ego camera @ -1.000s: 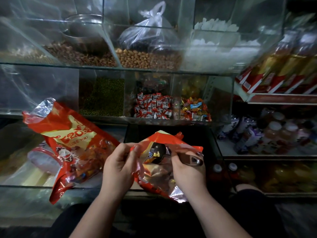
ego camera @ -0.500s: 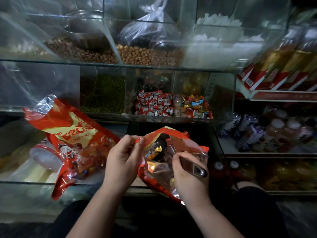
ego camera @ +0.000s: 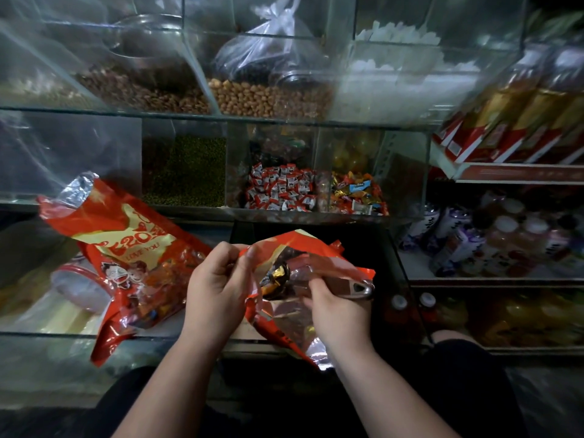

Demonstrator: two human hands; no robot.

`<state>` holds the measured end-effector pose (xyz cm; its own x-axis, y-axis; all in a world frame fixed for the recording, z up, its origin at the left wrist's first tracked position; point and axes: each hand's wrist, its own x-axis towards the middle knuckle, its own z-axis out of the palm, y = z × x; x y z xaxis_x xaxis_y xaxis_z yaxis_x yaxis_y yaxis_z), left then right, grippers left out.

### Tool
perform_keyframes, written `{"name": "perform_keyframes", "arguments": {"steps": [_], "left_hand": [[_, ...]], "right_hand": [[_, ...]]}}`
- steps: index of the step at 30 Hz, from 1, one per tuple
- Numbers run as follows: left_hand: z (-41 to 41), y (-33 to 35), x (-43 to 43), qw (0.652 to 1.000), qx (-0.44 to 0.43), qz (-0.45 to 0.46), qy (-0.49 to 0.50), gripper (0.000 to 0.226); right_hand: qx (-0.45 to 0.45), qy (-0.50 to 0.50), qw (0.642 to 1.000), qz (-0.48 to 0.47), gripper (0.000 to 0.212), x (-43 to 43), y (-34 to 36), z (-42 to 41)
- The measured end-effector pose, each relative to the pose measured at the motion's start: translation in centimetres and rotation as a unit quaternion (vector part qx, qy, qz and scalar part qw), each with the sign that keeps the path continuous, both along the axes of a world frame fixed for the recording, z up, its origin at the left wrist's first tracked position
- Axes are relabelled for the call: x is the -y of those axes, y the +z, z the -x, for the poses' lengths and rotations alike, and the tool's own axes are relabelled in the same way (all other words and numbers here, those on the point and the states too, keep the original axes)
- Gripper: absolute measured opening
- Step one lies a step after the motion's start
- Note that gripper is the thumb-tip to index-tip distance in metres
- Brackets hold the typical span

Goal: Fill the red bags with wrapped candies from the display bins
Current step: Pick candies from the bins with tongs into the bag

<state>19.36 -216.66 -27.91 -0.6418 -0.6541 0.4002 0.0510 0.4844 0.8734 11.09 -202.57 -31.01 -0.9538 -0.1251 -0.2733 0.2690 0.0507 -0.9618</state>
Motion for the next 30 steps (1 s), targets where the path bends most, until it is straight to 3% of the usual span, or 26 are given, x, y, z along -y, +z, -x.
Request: {"name": "perform_keyframes", "arguments": {"steps": [3, 6, 10, 14, 16, 18, 22, 25, 28, 30], "left_hand": [[0.1, 0.6, -0.1, 1.000, 0.014, 0.022, -0.001, 0.024], [0.2, 2.1, -0.2, 0.997, 0.034, 0.065, 0.007, 0.007], [0.2, 5.1, -1.4, 0.991, 0.080, 0.100, 0.033, 0.018], [-1.3, 8.3, -4.8, 0.960, 0.045, 0.275, 0.008, 0.030], [-1.6, 8.2, -7.5, 0.964, 0.031, 0.249, -0.085, 0.021], [-1.0, 6.8, -9.2, 0.975, 0.070, 0.173, -0.123, 0.019], [0.3, 3.1, -8.0, 0.982, 0.153, 0.108, -0.021, 0.021], [0.8, 2.3, -6.8, 0.979, 0.155, 0.130, -0.009, 0.040], [1.8, 2.9, -6.7, 0.967, 0.193, 0.167, -0.016, 0.055], [2.3, 3.4, -6.9, 0.959, 0.218, 0.179, -0.023, 0.059]], "right_hand": [[-0.008, -0.012, 1.000, 0.020, 0.020, -0.9, 0.4, -0.1], [-0.005, -0.007, 0.998, 0.060, 0.002, -2.4, 2.0, 0.0], [-0.059, 0.016, 0.994, 0.089, 0.006, -4.5, 5.2, -0.4], [-0.057, -0.004, 0.992, 0.110, 0.015, -5.8, 6.4, -0.4], [-0.057, -0.006, 0.992, 0.111, 0.019, -6.2, 6.7, -0.4], [-0.062, -0.002, 0.991, 0.116, 0.022, -6.9, 7.1, -0.5], [-0.057, -0.024, 0.989, 0.134, 0.022, -9.7, 8.5, -0.8], [-0.062, -0.032, 0.984, 0.162, 0.018, -11.7, 10.2, -1.0], [-0.065, 0.011, 0.977, 0.204, 0.007, -12.5, 12.3, -1.4], [-0.064, 0.041, 0.973, 0.218, 0.011, -12.7, 13.1, -1.5]]}}
